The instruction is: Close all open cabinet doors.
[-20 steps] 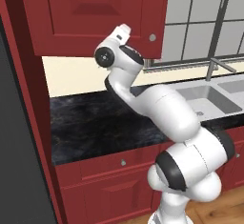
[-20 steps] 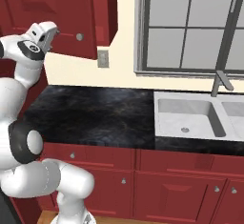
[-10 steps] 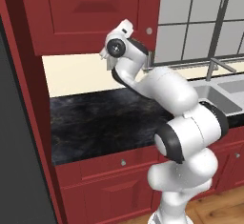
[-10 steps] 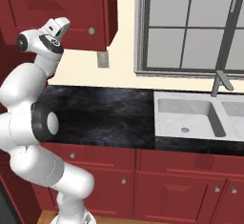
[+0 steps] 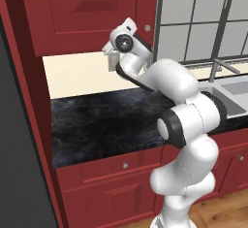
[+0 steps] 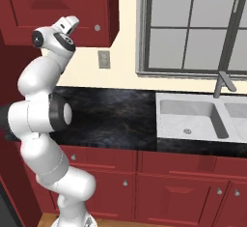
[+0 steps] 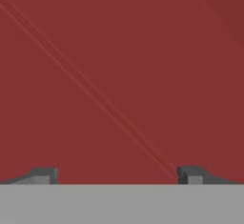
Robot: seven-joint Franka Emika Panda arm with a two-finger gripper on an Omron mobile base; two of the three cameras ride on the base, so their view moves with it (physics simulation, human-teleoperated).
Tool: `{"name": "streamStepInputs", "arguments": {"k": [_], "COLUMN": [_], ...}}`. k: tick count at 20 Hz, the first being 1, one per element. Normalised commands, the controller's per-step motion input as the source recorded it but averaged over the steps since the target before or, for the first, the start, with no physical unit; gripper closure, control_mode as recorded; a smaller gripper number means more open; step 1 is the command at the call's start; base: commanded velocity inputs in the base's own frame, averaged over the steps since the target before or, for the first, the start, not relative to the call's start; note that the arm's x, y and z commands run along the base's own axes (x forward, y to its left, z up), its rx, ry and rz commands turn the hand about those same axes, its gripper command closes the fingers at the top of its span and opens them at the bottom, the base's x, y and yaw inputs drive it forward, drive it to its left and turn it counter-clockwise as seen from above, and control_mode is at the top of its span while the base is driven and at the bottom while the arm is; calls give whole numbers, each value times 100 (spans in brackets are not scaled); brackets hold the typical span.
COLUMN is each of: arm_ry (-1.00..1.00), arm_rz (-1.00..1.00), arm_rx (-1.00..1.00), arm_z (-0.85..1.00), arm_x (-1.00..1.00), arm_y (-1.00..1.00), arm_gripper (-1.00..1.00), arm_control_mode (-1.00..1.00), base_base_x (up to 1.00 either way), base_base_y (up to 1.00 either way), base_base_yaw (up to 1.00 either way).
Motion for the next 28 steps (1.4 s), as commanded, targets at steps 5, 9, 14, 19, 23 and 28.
{"name": "streamStepInputs", "arguments": {"k": [5, 9, 14, 19, 23, 28], "arm_ry": [2, 0, -5, -9, 0, 25], "arm_rz": [6, 9, 4, 0, 0, -1], "arm_rx": [6, 1, 2, 6, 9, 16], "arm_z": [-19, -10, 0, 38, 71, 26], "arm_x": [55, -13, -72, -86, -83, -75], "arm_y": [-13, -3, -4, -4, 0, -1], "arm_gripper": [-100, -100, -100, -100, -100, -100], "arm_control_mode": [-100, -100, -100, -100, -100, -100], "base_base_x": [0, 0, 0, 0, 0, 0], "base_base_y": [0, 0, 0, 0, 0, 0], "base_base_yaw": [0, 0, 0, 0, 0, 0]}}
